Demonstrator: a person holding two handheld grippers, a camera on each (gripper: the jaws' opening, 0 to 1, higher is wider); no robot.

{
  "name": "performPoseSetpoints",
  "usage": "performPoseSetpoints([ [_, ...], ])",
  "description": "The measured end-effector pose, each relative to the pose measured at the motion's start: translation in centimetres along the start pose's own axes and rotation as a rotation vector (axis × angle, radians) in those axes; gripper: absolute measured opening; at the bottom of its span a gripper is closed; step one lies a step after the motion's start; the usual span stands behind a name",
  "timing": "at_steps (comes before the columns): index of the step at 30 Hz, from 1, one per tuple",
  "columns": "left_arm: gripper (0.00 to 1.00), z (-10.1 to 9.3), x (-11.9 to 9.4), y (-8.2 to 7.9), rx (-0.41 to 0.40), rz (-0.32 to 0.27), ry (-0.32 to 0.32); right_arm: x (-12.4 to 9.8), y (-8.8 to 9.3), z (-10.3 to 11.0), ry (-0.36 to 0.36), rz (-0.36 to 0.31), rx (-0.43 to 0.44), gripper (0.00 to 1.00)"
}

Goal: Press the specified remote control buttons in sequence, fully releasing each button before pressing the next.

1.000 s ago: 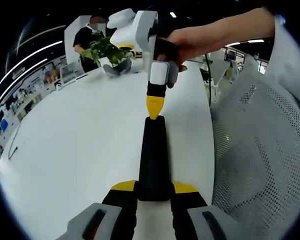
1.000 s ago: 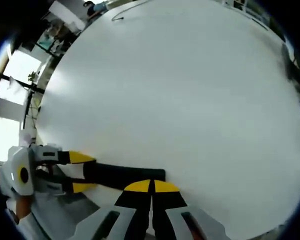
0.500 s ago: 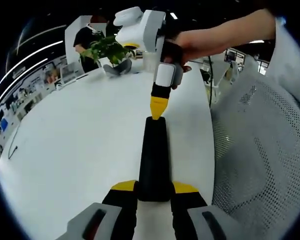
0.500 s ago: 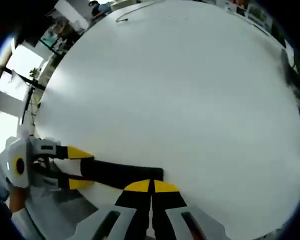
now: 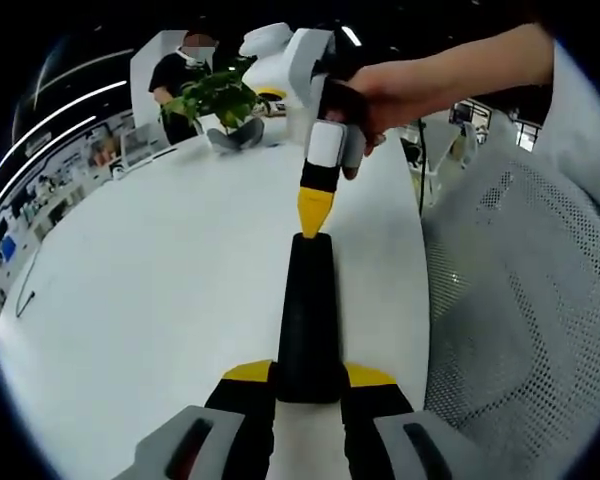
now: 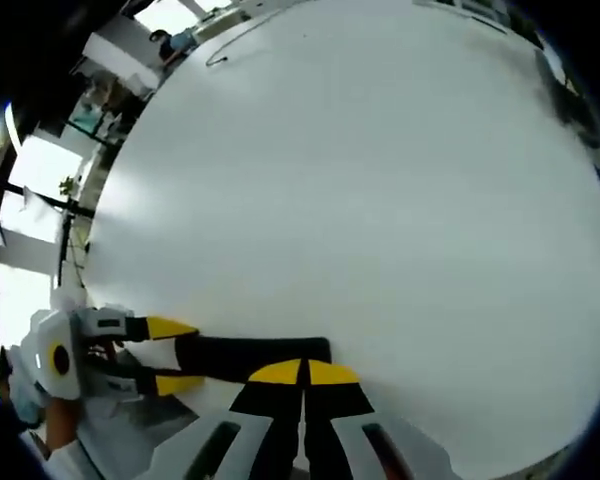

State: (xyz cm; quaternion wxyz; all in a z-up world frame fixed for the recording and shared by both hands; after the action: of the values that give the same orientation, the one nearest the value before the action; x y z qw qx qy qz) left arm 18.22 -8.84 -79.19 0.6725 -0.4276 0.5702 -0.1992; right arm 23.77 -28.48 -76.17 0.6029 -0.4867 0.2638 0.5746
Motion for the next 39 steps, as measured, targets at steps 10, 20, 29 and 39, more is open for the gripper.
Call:
performPoseSetpoints([
  [10, 0.24, 0.0, 0.0, 0.0, 0.001, -0.001, 0.002, 0.3, -0.2, 0.3, 0.016, 0.041, -0.026, 0.0],
  [20, 0.24, 0.0, 0.0, 0.0, 0.002, -0.002, 0.003, 0.4, -0.2, 1.1, 0.07, 0.057, -0.145, 0.0],
  [29, 0.24, 0.0, 0.0, 0.0, 0.005, -0.003, 0.004, 0.4, -0.3, 1.3, 0.087, 0.069, -0.18, 0.0],
  [39, 0.24, 0.0, 0.0, 0.0, 0.003, 0.002, 0.004, 0.5, 0.0, 1.2, 0.095, 0.047, -0.188, 0.0],
])
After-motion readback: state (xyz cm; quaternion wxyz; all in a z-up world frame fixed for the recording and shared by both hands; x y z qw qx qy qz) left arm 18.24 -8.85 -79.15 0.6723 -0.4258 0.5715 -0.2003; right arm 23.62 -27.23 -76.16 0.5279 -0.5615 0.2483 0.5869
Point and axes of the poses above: the point that each gripper's makers call its tool centre point, and the gripper's own axes: x roughly forward along the fingers, z roughly to its left, y roughly out of its underside, the point moved 10 cm from there along -x, roughly backward along the fingers, and after that the axes turned 8 degrees about -z, right-handed, at the moved point
